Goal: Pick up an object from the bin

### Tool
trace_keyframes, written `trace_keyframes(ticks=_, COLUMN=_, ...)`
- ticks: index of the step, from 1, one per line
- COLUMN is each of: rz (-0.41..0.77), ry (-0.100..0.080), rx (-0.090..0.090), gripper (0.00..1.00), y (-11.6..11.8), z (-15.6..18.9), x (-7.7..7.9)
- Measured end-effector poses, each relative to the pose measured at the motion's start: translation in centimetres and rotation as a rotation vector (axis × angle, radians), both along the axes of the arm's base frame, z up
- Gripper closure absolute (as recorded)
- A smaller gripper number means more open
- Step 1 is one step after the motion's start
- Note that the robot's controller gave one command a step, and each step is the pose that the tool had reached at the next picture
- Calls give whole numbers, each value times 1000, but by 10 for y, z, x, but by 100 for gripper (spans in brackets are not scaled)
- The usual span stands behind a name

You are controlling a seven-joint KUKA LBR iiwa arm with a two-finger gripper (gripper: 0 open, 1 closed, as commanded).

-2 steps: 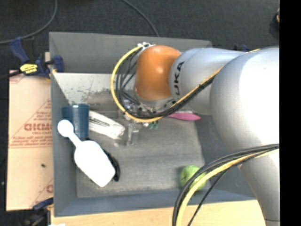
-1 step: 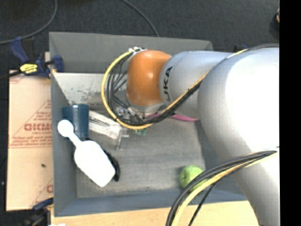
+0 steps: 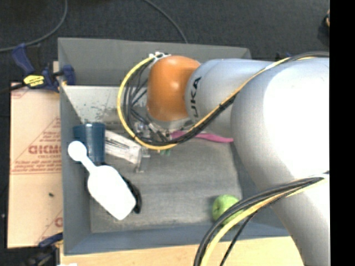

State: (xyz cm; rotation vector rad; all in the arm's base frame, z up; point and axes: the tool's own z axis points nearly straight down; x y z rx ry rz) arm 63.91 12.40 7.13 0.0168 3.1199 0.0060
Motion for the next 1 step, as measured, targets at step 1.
trace_keyframes(ticks=1, rz=-93, ry=8, rx=2, gripper=0, y=28, z=0, x=8)
